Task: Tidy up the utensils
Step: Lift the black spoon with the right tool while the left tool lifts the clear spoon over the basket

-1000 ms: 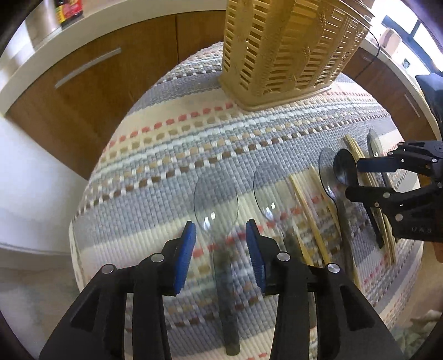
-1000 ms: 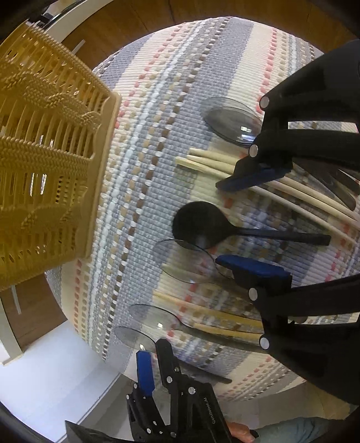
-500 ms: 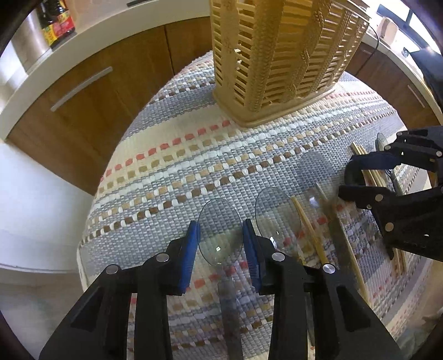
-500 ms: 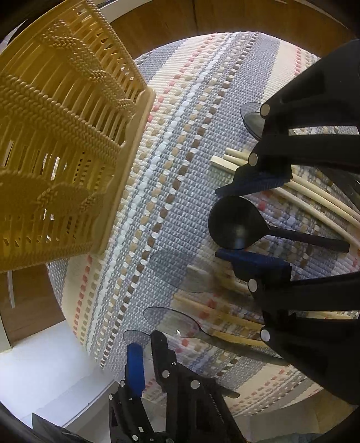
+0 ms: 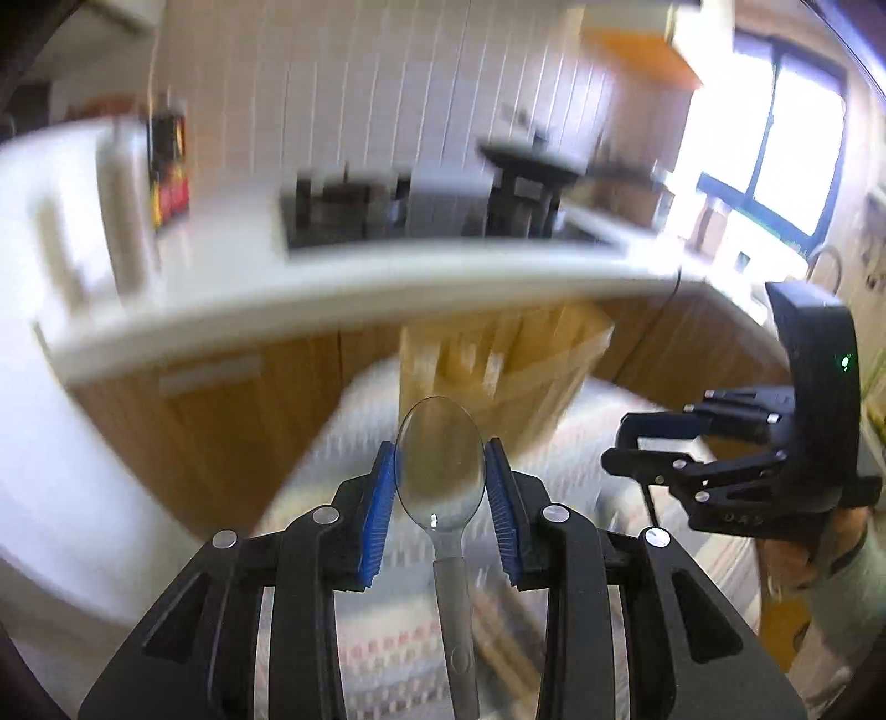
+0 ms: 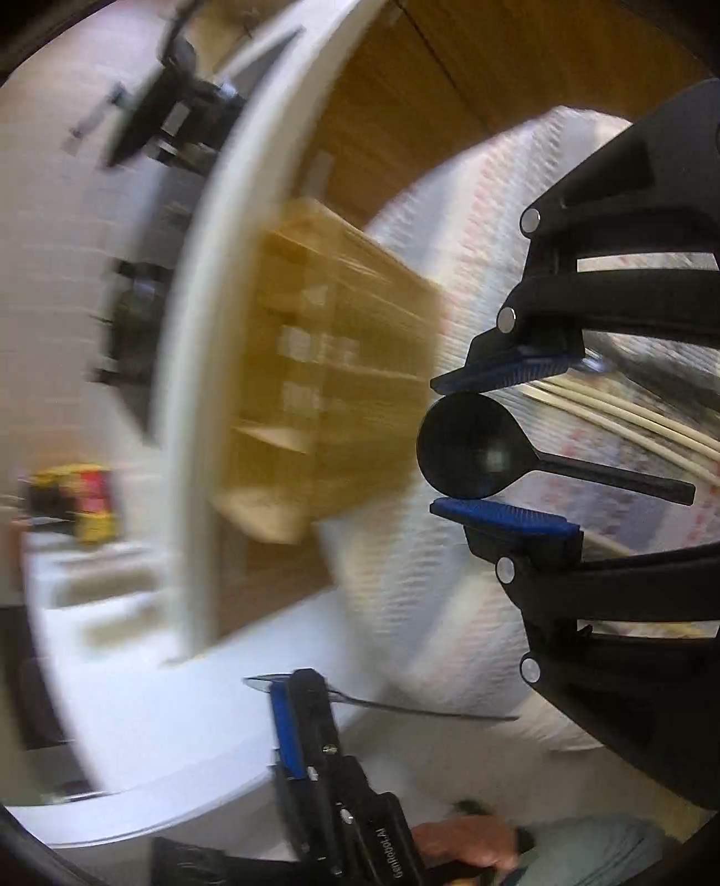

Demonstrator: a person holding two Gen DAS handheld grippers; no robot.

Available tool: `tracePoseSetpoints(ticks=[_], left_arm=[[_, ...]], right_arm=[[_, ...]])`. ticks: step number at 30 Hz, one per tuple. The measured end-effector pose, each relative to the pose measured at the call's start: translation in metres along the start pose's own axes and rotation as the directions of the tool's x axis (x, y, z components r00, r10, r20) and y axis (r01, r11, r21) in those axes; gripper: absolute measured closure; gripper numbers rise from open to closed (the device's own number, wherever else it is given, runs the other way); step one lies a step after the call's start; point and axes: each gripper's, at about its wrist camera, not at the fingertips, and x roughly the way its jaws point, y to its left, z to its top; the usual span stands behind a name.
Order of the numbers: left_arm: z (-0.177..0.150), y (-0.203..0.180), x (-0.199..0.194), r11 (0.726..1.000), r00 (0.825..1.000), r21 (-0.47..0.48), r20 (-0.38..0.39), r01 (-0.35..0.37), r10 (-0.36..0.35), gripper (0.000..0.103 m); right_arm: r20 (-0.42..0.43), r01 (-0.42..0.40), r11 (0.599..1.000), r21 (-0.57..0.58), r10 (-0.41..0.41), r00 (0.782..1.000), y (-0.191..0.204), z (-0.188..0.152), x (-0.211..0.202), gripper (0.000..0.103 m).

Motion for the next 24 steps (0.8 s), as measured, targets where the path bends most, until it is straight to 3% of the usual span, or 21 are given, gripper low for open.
tracePoseSetpoints(ticks=[3, 7, 13, 15, 18, 21, 24], left_arm=[[0.040, -0.015, -0.013, 1.000, 0.991, 0.017, 0.131, -0.004, 0.002, 0.073], [0.073, -0.032, -0.010, 0.999, 0.968, 0.010, 0.251, -0.034, 0.030, 0.073], [0.087, -0.040, 0.022, 0.997, 0.926, -0.003, 0.369, -0.080, 0.075, 0.073], [0.084, -0.038, 0.028, 0.997, 0.906, -0.010, 0.417, -0.075, 0.073, 0.073], [0.080, -0.033, 0.042, 0.994, 0.881, -0.024, 0.461, -0.106, 0.105, 0.073], [0.076, -0.025, 0.061, 0.993, 0.876, -0.045, 0.467, -0.112, 0.120, 0.073], [0.068, -0.018, 0.083, 0.992, 0.880, -0.052, 0.458, -0.117, 0.127, 0.073]], right_arm=[[0.157, 0.030, 0.999, 0.033, -0.034, 0.987, -0.011, 0.025, -0.034, 0.068], [0.340, 0.092, 0.992, 0.089, -0.117, 0.933, -0.033, 0.054, -0.057, 0.068], [0.490, 0.218, 0.967, 0.133, -0.255, 0.834, -0.056, 0.080, -0.059, 0.068], [0.525, 0.261, 0.954, 0.145, -0.298, 0.797, -0.059, 0.085, -0.048, 0.068], [0.551, 0.313, 0.937, 0.158, -0.346, 0.759, -0.066, 0.085, -0.025, 0.068], [0.552, 0.330, 0.929, 0.166, -0.365, 0.750, -0.077, 0.081, -0.006, 0.068], [0.539, 0.316, 0.935, 0.162, -0.353, 0.765, -0.084, 0.076, 0.015, 0.068]])
